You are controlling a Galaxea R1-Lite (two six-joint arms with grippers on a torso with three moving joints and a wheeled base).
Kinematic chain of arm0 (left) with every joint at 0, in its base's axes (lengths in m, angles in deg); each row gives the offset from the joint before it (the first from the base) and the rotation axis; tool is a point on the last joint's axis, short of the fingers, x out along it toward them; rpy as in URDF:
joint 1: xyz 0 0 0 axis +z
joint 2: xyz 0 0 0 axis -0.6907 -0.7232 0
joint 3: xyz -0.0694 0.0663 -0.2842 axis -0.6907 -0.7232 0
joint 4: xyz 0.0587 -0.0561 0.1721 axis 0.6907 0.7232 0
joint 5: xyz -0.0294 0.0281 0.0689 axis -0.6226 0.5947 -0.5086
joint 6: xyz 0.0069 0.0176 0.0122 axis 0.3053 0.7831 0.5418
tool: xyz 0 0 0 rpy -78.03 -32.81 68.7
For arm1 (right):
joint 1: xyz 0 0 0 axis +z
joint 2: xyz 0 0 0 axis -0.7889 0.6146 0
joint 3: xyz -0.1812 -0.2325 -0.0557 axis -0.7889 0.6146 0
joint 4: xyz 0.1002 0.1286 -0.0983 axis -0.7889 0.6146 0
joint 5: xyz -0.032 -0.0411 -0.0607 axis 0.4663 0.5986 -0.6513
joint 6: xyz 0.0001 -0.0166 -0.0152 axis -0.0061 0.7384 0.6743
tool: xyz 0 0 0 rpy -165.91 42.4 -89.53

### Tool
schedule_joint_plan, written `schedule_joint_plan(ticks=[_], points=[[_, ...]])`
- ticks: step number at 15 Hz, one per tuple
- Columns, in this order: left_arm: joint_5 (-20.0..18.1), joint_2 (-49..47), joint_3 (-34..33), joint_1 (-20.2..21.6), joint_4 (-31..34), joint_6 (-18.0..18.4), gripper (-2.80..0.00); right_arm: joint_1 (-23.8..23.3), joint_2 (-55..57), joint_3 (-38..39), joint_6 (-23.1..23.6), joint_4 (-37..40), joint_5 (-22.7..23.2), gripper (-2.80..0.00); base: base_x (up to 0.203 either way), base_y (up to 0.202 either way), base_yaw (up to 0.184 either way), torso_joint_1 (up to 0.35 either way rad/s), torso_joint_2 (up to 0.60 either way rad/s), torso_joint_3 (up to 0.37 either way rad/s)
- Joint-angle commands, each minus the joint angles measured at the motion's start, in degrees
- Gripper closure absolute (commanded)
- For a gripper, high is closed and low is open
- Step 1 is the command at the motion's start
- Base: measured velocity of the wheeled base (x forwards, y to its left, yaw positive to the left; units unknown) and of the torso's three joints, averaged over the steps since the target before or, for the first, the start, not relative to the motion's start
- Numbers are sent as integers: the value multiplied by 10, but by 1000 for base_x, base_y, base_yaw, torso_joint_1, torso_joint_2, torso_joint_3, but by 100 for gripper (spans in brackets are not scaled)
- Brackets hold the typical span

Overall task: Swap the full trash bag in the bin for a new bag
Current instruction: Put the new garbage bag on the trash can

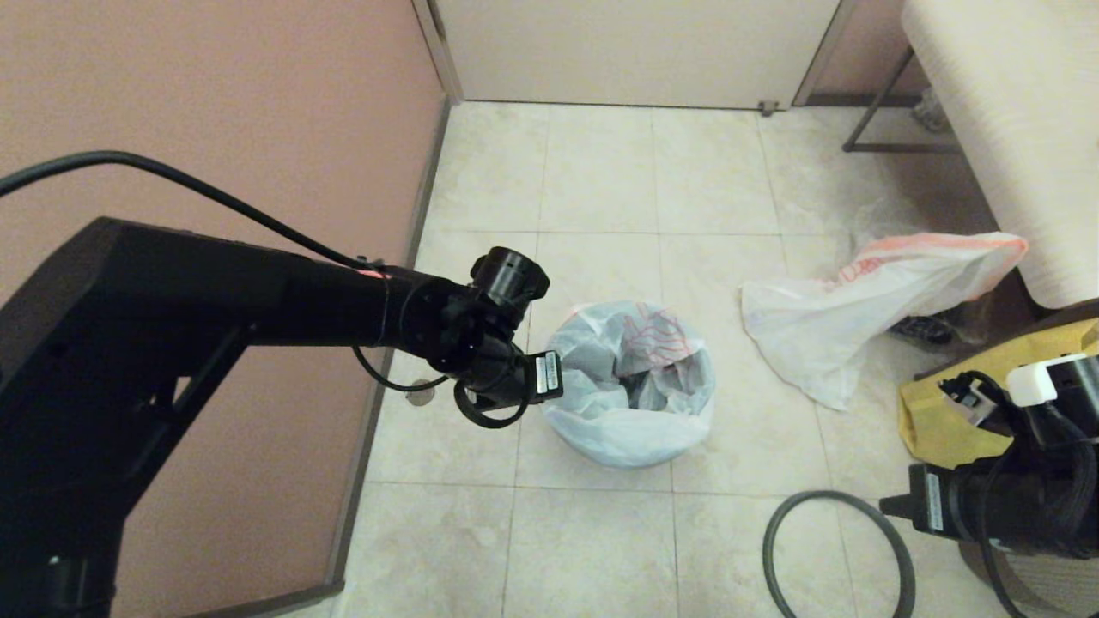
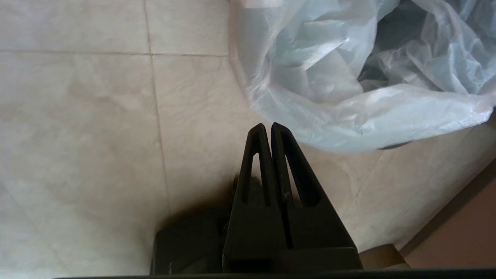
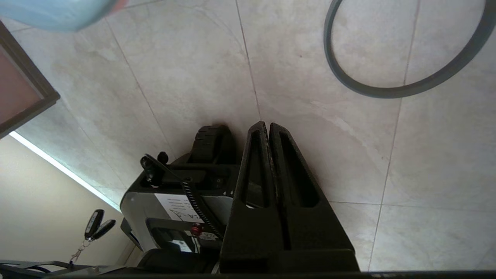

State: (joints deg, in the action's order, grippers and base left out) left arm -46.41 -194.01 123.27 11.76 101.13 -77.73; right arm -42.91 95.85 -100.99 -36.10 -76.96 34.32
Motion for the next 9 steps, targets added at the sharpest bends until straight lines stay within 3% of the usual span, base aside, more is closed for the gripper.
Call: schedule_joint_plan(ticks=[1, 3, 9], points=[[0, -31, -5, 3, -25, -2, -280, 1, 4, 25, -2, -23, 1, 0, 0, 0, 0, 0, 0, 0], [1, -51, -4, 6, -65, -4, -280, 0, 7, 28, -2, -28, 1, 0, 0, 0, 0, 0, 0, 0], [3, -107, 19, 8, -96, -4, -280, 0, 20, 33, -2, -36, 3, 0, 0, 0, 0, 0, 0, 0]])
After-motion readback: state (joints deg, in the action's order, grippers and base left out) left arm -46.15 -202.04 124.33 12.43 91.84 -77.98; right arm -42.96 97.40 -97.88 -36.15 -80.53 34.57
